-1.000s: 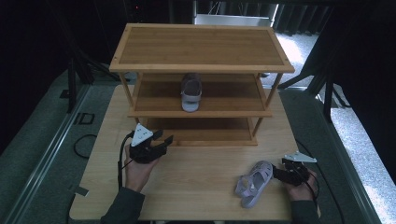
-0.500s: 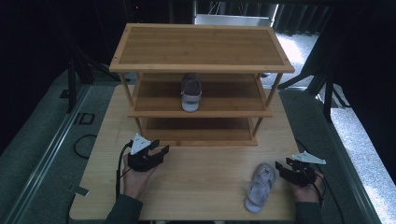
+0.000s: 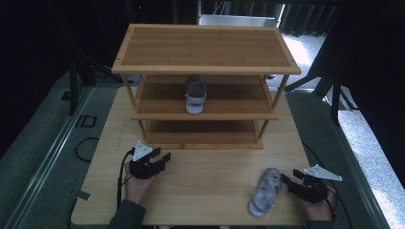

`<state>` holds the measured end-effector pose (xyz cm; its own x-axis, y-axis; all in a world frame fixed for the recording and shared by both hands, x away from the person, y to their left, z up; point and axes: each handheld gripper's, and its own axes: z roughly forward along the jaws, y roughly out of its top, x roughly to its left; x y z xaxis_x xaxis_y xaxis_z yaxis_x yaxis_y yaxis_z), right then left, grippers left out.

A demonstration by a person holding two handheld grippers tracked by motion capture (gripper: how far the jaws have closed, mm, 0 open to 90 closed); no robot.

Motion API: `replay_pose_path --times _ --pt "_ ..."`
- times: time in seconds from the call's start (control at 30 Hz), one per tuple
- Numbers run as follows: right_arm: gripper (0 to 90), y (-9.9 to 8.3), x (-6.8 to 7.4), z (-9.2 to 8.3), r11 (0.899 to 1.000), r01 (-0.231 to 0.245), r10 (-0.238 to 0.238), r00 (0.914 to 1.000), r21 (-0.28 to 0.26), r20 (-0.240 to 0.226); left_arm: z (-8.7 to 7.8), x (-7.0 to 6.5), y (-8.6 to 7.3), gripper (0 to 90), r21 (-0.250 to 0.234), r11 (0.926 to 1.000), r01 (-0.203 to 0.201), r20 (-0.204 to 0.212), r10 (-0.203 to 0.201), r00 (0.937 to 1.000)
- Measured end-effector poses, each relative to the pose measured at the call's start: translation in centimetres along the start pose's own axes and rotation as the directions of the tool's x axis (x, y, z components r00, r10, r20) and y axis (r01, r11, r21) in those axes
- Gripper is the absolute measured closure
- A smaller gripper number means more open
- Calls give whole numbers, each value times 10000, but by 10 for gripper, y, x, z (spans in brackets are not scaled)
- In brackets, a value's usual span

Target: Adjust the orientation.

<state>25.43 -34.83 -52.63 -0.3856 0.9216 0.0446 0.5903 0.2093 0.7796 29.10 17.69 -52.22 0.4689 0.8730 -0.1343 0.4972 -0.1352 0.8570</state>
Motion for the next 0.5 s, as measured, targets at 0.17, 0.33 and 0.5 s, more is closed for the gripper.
replay_pose_path --times 0.17,0.33,0.5 --pt "405 -6 10 -7 9998 164 -166 9996 -109 -206 0 0 0 518 -5 10000 -4 -8 4 10000" --pt "386 -10 18 -14 9994 233 -245 9985 -255 -494 -2 1 -1 518 18 10000 4 -19 -4 10000" --pt "363 -16 29 -15 9978 661 -656 9951 37 -743 -3 3 -2 518 35 10000 15 -59 -15 10000"
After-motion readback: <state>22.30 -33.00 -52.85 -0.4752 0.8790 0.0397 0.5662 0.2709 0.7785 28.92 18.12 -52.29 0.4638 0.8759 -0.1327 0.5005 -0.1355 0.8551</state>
